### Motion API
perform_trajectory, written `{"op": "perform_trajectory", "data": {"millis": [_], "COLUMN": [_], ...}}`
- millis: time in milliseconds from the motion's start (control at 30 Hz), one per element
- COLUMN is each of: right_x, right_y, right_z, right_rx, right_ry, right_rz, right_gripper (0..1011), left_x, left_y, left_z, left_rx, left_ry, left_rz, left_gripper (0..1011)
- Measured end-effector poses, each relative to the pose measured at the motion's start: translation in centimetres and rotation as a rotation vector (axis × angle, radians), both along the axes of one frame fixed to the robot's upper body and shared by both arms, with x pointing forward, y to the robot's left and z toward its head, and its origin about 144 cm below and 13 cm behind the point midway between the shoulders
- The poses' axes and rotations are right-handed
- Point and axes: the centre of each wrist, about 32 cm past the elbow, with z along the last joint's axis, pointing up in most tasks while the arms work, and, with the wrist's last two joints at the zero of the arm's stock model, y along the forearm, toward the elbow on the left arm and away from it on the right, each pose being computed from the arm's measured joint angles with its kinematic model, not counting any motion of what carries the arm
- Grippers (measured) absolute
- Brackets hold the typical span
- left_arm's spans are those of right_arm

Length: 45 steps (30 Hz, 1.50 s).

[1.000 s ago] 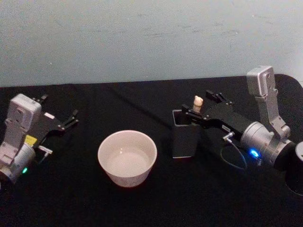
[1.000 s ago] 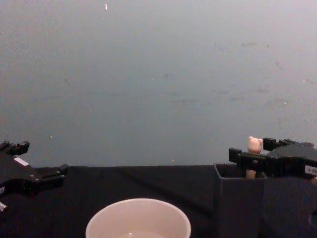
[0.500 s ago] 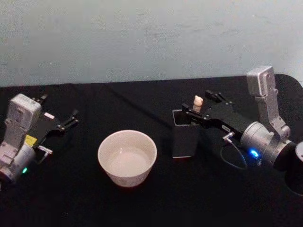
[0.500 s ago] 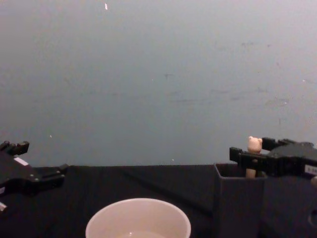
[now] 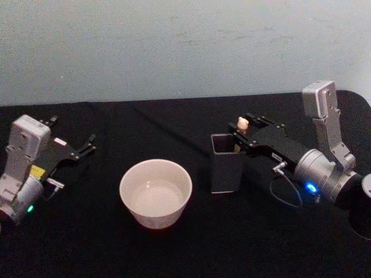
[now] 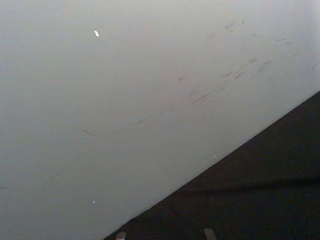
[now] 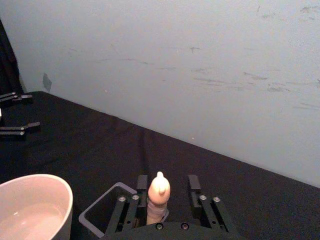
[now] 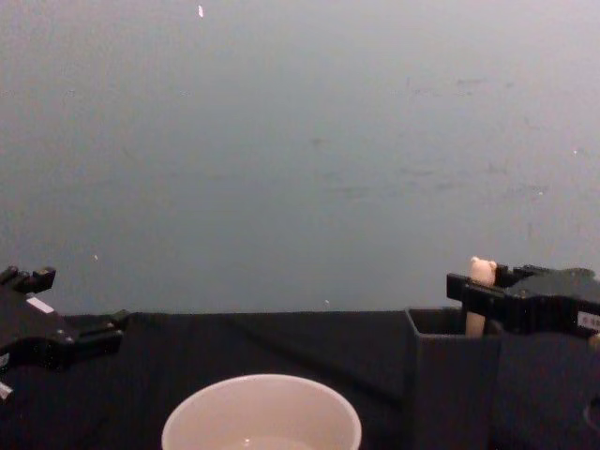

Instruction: Pick up the stirring spoon with one hand, stir inside the cup, then place it back in its original position.

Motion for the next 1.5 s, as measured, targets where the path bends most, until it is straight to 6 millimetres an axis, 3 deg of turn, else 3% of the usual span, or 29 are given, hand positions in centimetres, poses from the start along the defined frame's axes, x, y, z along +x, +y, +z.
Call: {"op": "perform_trajectory", "data": {"millis": [333, 1067, 1500], "right_x": [0.0, 0.0, -0.4], "right_y": [0.0, -0.1, -0.2], "right_z": [0.0, 0.0, 2.2], "right_rx": [0.001, 0.003, 0.07], "right_ry": [0.0, 0.0, -0.007], "right_rz": [0.0, 0.004, 0.028], "right_gripper": [216, 214, 214], "left_x": [0.0, 0.0, 0.0], "left_y": [0.0, 0.0, 0.0], "left_z": [0.0, 0.0, 0.0], "left_rx": [0.0, 0.0, 0.0], "left_ry": [0.0, 0.0, 0.0], "left_rz": [0.0, 0.0, 0.0], "left_gripper": [1001, 1001, 1001]}}
